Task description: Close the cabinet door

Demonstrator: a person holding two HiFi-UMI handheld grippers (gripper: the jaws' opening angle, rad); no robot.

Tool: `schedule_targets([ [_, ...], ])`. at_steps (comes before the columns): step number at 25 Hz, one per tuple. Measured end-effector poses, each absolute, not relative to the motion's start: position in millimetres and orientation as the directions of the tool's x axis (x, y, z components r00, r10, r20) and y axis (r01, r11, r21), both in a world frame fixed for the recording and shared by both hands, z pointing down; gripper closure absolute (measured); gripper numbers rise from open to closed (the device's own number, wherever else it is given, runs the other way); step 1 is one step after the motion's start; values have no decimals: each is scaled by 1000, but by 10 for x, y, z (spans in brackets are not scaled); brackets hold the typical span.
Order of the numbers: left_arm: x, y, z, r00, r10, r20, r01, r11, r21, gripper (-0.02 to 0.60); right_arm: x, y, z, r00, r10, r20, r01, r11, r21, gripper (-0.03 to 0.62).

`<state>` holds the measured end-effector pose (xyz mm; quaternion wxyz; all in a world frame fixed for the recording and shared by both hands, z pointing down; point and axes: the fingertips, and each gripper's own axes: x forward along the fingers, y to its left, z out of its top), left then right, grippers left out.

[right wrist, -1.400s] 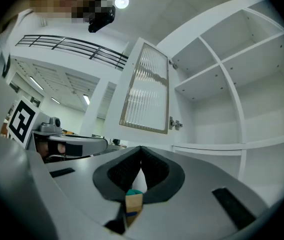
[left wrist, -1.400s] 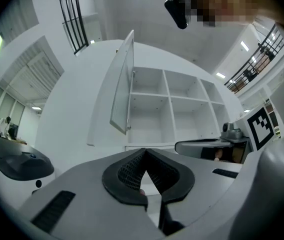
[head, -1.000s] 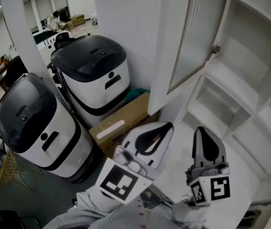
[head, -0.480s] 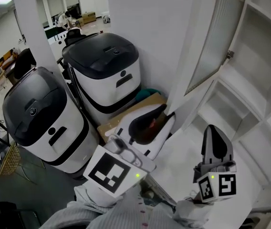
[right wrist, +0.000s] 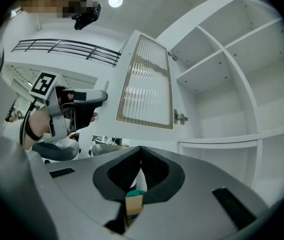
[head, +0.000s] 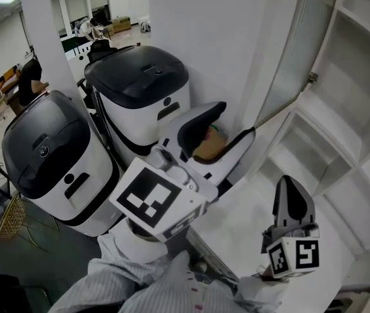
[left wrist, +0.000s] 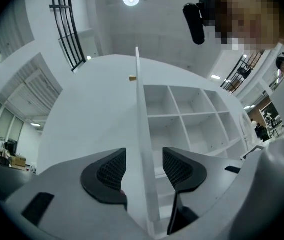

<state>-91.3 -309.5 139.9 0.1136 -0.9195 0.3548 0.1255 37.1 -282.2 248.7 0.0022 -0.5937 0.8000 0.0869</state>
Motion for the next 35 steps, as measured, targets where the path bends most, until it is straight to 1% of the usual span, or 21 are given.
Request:
schedule_targets([
  [4, -837, -3188, 1281, 735, -602, -313, -661, -738, -133, 348, 325, -2834, 2510, -302, -949, -95, -947, 287, 142, 582],
  [13, -758, -3354, 1206, 758, -585, -289, -642, -748, -172, 351, 228, -2858, 2553, -300, -950, -84, -948, 288, 138, 582],
  [17, -715, -3344, 1229, 776, -560, -292, -618, -768, -170, 387, 218, -2869, 2506, -291, -953, -85, -949, 275, 155, 582],
  [22, -661, -3290, 1230, 796, -533, -287, -591, -786, -181, 483, 198, -2890, 2493, -276, -956, -95, -954, 260, 153, 582],
  [27, -649, -3295, 1235, 816, -506, -281, -561, -810, -170, 483, 207, -2897, 2518, -247, -965, -86, -960, 232, 154, 582],
  [35, -631, -3273, 1199, 817, -495, -297, -553, -819, -155, 483, 210, -2924, 2603, -196, -979, -55, -970, 185, 156, 582],
])
